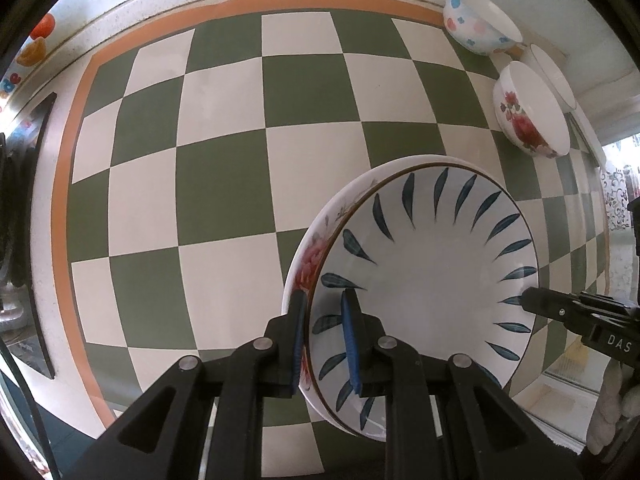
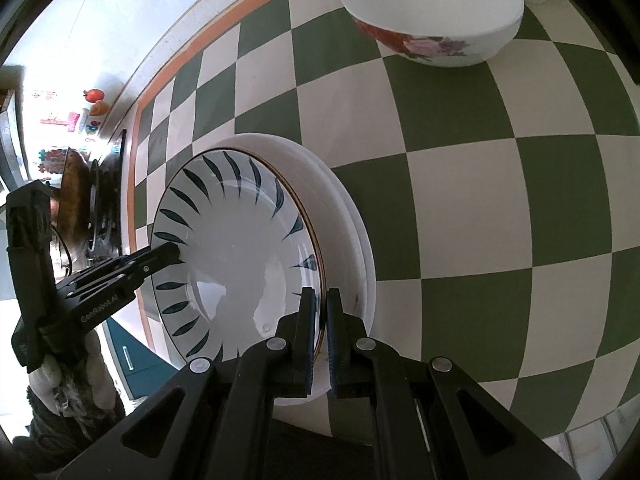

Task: Organize plates and bowls
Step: 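Lift the blue-striped plate with both tools and lower it onto the stack, then open both tools and pull them back from the plate stack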

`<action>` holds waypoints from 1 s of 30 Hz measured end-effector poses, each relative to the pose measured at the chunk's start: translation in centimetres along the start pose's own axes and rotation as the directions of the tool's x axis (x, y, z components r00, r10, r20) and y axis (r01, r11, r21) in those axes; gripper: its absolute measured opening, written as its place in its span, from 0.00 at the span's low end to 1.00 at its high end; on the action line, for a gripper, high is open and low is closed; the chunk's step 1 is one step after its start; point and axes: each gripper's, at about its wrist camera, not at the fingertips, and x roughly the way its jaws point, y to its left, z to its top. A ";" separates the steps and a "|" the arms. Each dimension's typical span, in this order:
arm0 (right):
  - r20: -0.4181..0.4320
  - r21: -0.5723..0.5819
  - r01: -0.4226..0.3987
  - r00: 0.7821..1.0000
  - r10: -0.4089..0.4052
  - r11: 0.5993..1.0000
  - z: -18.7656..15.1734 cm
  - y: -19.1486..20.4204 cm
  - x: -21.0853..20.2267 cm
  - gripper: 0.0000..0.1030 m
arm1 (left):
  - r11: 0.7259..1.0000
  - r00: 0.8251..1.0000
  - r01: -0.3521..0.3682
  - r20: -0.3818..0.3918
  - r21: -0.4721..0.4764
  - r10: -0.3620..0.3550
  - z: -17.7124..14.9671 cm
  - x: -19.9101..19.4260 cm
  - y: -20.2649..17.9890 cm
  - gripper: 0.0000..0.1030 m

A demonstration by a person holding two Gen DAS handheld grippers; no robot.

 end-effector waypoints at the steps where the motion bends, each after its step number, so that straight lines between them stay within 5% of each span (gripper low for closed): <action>1: -0.001 0.000 -0.001 1.000 0.001 1.000 0.0 0.0 0.0 0.07 | 1.000 1.000 0.001 0.000 -0.002 -0.001 0.0 0.0 0.0 0.15; 30: -0.076 -0.026 0.052 0.996 -0.054 0.998 1.7 0.5 0.4 0.14 | 0.991 0.999 -0.042 -0.034 -0.126 0.038 -0.8 0.9 0.2 0.18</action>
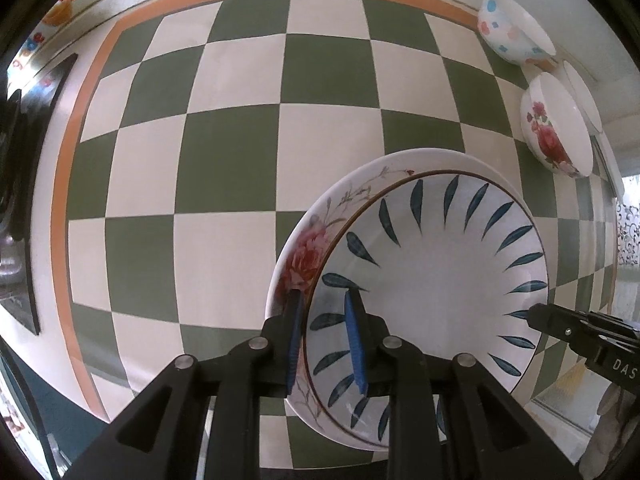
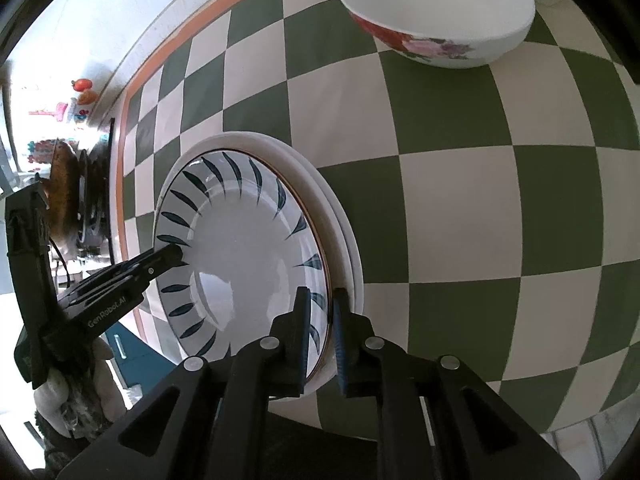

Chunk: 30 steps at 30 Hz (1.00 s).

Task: Organize plates and bowls
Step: 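Open both tools and pull them back from the plate stack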

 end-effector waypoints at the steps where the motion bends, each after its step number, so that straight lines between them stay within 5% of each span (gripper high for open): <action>1: 0.001 -0.010 0.017 1.000 -0.017 1.000 0.1 0.3 -0.1 0.14 | 1.000 1.000 -0.007 0.002 0.000 0.007 -0.1 -0.1 0.0 0.18; 10: 0.037 -0.048 0.084 0.996 -0.082 0.995 -0.6 1.3 -1.1 0.15 | 1.000 0.999 -0.014 0.043 -0.020 0.015 -1.9 -1.9 0.3 0.18; 18: 0.172 -0.101 0.130 0.979 -0.112 0.986 -4.8 5.2 -6.5 0.20 | 1.000 0.981 -0.006 0.193 0.009 0.004 -6.2 -9.0 -0.7 0.20; 21: 0.227 -0.127 0.143 0.967 -0.112 0.981 -7.3 6.9 -8.9 0.29 | 1.000 0.967 -0.004 0.255 0.026 -0.003 -7.7 -11.9 -1.2 0.33; 26: 0.305 -0.144 0.158 0.946 -0.108 0.977 -11.5 8.8 -12.6 0.49 | 0.999 0.947 -0.015 0.322 0.048 -0.001 -10.1 -15.7 -1.5 0.71; 30: 0.366 -0.156 0.172 0.925 -0.105 0.973 -14.6 10.0 -15.2 0.72 | 0.998 0.928 -0.026 0.374 0.054 0.004 -12.5 -18.1 -1.6 0.81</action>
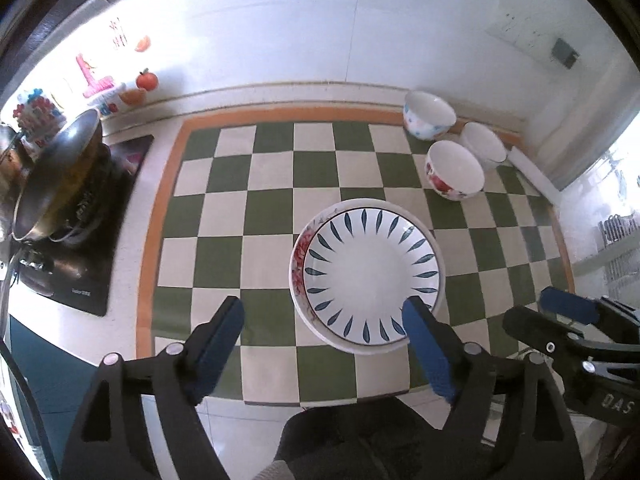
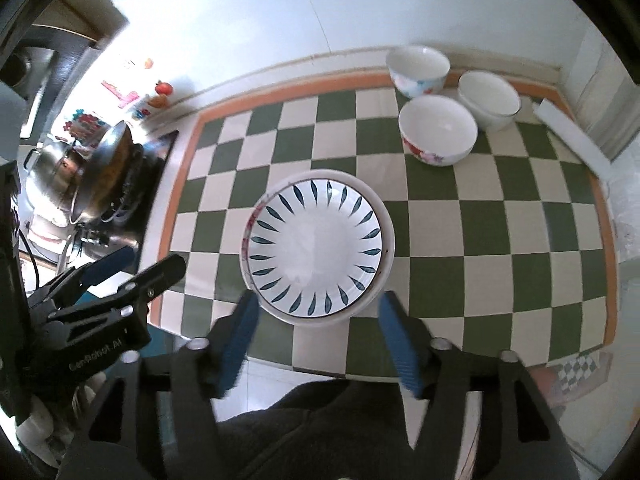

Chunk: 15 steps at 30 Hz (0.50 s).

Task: Organize plates and bowls
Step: 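Open both tools and pull them back from the plate stack, then move both tools to the plain white bowl and grip its rim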

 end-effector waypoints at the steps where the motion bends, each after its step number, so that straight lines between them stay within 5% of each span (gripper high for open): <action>1: 0.009 -0.003 0.005 1.000 -0.005 1.000 -0.3 0.3 -0.5 0.76 | 1.000 1.000 0.000 0.004 0.003 0.000 -0.3 -0.4 0.0 0.85; 15: 0.109 -0.016 0.055 0.993 -0.053 0.998 -5.0 2.9 -7.2 0.84 | 1.000 0.996 0.020 0.092 -0.006 -0.020 -3.4 -6.6 0.4 0.88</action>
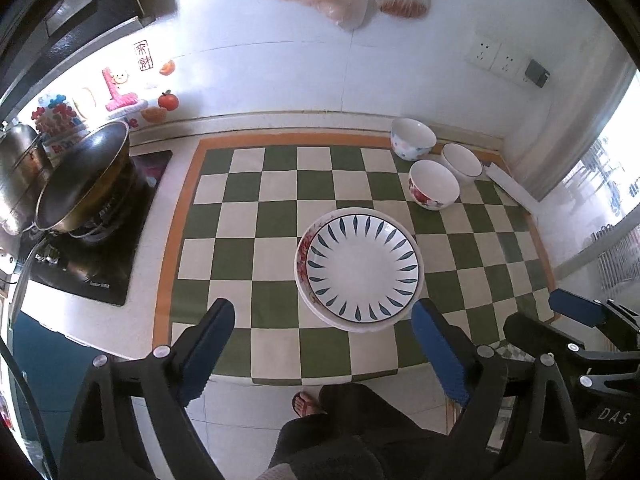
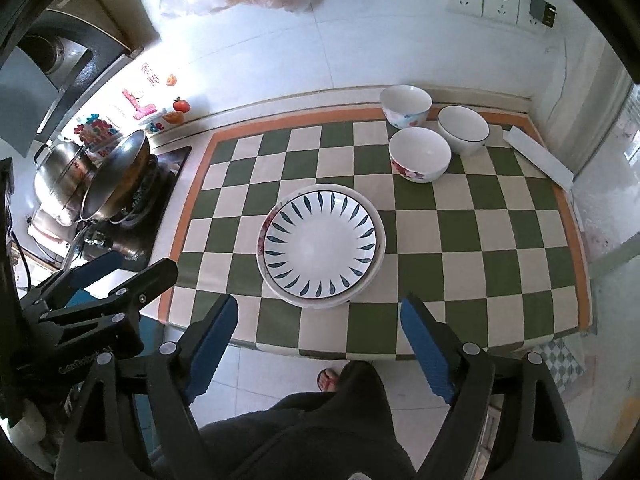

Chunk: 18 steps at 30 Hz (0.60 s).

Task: Organize plates and bowls
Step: 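Move both tools to the plain white bowl and grip its rim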

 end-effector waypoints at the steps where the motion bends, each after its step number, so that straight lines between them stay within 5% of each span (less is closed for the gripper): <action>1: 0.001 0.003 -0.001 1.000 0.001 1.000 -0.2 0.1 -0.2 0.84 | 1.000 1.000 0.001 0.001 -0.004 -0.001 -0.2 -0.2 0.0 0.88; 10: -0.002 0.047 -0.041 0.999 0.041 0.998 -0.5 -1.4 -0.4 0.85 | 0.999 1.000 0.012 -0.007 -0.033 -0.012 -0.2 0.2 -0.6 0.88; 18: 0.014 0.197 -0.088 0.996 0.088 0.976 4.0 -9.9 2.9 0.85 | 0.999 0.999 0.008 -0.042 -0.053 -0.010 5.2 6.3 -4.4 0.88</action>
